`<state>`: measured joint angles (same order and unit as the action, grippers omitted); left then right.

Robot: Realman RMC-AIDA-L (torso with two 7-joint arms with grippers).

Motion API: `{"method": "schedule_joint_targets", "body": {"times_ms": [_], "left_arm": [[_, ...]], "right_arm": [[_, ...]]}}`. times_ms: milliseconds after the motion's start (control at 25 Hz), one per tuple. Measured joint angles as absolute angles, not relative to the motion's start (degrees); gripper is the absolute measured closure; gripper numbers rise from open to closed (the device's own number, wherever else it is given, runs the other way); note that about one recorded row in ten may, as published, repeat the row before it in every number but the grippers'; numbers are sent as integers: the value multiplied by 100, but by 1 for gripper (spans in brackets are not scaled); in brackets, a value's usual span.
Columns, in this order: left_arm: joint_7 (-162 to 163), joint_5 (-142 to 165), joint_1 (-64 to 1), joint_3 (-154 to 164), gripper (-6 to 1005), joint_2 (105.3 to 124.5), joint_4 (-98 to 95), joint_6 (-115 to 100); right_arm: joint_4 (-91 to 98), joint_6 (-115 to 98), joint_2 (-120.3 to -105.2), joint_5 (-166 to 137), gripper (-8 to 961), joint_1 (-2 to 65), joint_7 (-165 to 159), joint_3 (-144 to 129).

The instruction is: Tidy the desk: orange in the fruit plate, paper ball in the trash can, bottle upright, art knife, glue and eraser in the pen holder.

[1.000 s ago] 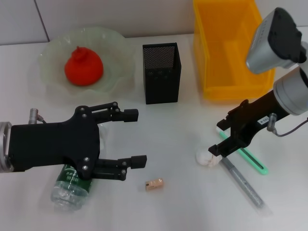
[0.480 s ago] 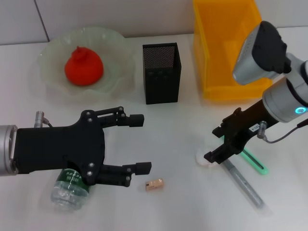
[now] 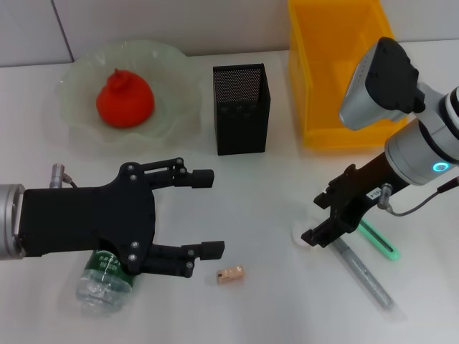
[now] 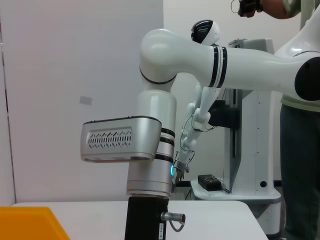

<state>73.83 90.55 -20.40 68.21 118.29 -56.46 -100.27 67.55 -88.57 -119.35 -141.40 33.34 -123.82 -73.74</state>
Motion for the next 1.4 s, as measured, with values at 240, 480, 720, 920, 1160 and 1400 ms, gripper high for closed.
{"method": "schedule_joint_targets", "body": {"times_ms": [240,480,720,920,1160,1400], "left_arm": [[7363,9059,-2052,6829,150,11834,-5655,-10036],[7357,9062,-2057,6846,150,11838,-5658,-10037],[7358,9062,-2057,6847,150,11845,-5664,-10037],[7356,9062,-2057,6847,150,11848,-5666,-10037],[7356,9062,-2057,6847,151,11842,-5656,-10037],[7356,9062,-2057,6911,151,11841,-5652,-10037]], "right_arm": [[6706,-8846,-11936,-14142,216,3340,-12505,-7465],[6567,-8751,-11936,-14151,217,3354,-12544,-7546],[6521,-8689,-11936,-14165,295,3374,-12592,-7658],[6526,-8599,-11936,-14218,460,3383,-12692,-7680],[6593,-8546,-11936,-14221,607,3366,-12736,-7681],[7028,-8622,-11932,-14221,659,3286,-12880,-7659]]}}
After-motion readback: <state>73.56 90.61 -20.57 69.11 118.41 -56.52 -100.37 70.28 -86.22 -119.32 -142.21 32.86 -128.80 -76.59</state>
